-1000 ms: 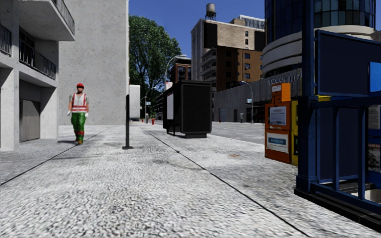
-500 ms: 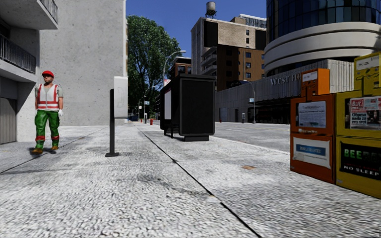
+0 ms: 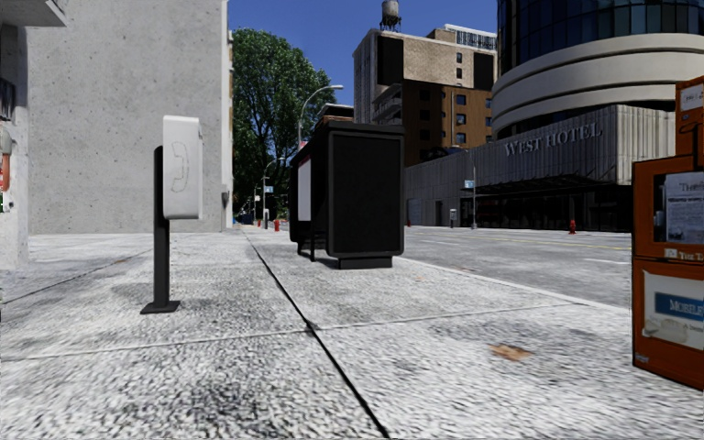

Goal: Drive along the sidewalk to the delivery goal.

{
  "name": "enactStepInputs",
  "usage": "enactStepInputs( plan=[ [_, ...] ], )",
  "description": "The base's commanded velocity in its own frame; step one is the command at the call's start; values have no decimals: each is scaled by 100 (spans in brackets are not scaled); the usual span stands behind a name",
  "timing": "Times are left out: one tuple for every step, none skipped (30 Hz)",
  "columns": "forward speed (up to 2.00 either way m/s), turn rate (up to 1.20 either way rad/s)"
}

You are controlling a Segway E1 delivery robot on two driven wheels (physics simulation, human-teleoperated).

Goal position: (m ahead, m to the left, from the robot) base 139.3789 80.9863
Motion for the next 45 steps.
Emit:
enactStepInputs(
  plan=[
    [200, 0],
    [200, 0],
    [200, 0],
    [200, 0],
    [200, 0],
    [200, 0],
    [200, 0],
    [200, 0],
    [200, 0],
    [200, 0],
    [200, 0],
    [200, 0],
    [200, 0],
    [200, 0],
    [200, 0],
    [200, 0],
    [200, 0],
    [200, 0],
    [200, 0],
    [200, 10],
    [200, 21],
    [200, 34],
    [200, 34],
    [200, 52],
    [200, 59],
    [200, 61],
    [200, 61],
    [200, 61],
    [200, 61],
    [200, 61],
    [200, 61],
    [200, 61],
    [200, 61],
    [200, 43],
    [200, 5],
    [200, 5],
    [200, 1],
    [200, 0],
    [200, 0],
    [200, 0],
    [200, 0],
    [200, 0],
    [200, 0],
    [200, 0],
    [200, 14]
  ],
)
